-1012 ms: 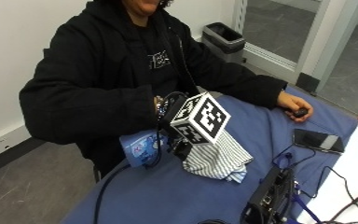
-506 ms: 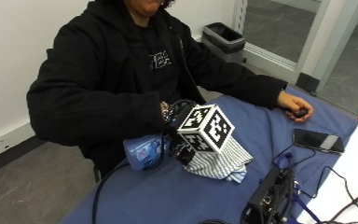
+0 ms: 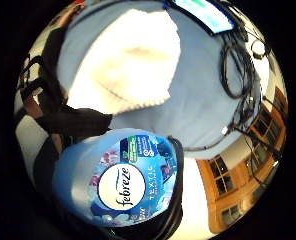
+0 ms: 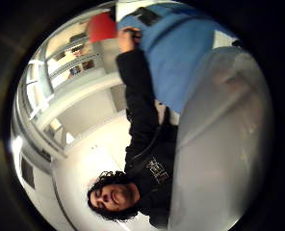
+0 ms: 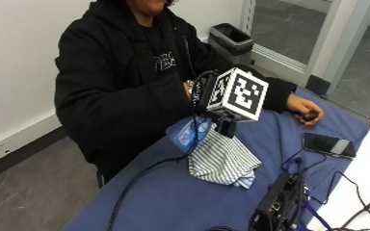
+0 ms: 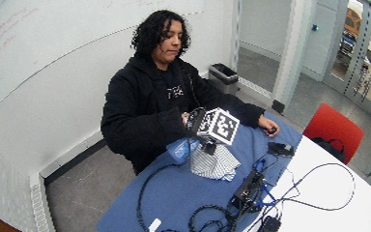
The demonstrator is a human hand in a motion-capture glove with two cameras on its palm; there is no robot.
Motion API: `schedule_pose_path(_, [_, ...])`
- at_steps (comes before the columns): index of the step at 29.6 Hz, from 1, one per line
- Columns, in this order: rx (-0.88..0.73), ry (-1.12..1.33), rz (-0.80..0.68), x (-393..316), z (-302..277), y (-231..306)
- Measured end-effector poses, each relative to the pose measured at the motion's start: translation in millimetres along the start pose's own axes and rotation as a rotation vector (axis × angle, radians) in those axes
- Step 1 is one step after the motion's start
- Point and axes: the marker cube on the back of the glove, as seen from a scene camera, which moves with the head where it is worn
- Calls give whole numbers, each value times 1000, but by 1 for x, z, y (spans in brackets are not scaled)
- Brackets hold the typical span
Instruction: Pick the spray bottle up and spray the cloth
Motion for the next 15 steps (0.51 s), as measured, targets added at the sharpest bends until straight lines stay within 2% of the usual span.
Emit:
schedule_pose_path(10, [359,-305,-298,-53,-24,-69])
schedule_pose_path(15, [637,-467,-386,-48,-22,-114])
